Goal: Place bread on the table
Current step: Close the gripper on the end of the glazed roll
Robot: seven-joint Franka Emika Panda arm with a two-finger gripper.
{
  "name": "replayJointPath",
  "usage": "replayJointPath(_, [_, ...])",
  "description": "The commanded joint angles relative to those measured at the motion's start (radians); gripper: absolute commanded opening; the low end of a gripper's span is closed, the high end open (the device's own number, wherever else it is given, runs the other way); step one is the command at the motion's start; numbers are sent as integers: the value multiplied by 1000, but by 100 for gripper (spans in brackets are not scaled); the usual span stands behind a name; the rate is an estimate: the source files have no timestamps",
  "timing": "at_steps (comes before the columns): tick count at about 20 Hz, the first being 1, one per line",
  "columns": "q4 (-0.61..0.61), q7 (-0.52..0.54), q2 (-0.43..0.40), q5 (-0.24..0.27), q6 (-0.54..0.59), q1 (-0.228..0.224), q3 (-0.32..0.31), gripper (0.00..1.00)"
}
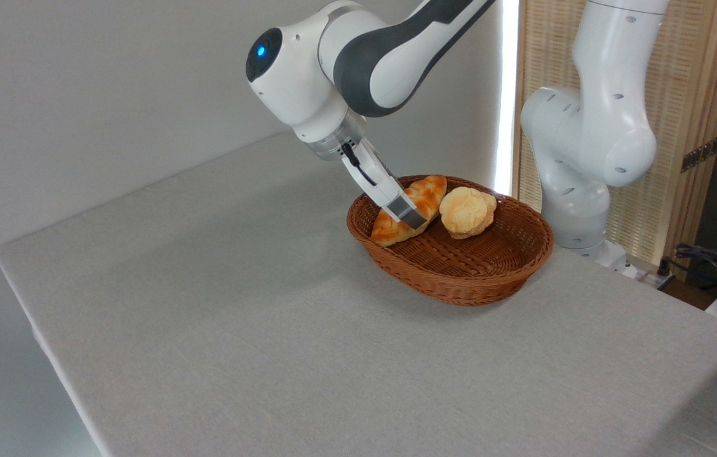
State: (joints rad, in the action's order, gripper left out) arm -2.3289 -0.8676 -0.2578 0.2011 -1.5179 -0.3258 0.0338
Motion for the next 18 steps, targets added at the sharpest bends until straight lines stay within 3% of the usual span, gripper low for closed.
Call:
replayJointPath(1, [2,-11,20,15,-25,-15,-9,100])
replayJointPath(4, [2,-11,26,15,-28,-15,-9,100])
replayJointPath(9, [6,-14,29,15,-28,-15,-9,64])
replayJointPath(18, [6,-10,43,14,-25,-15,-9,62])
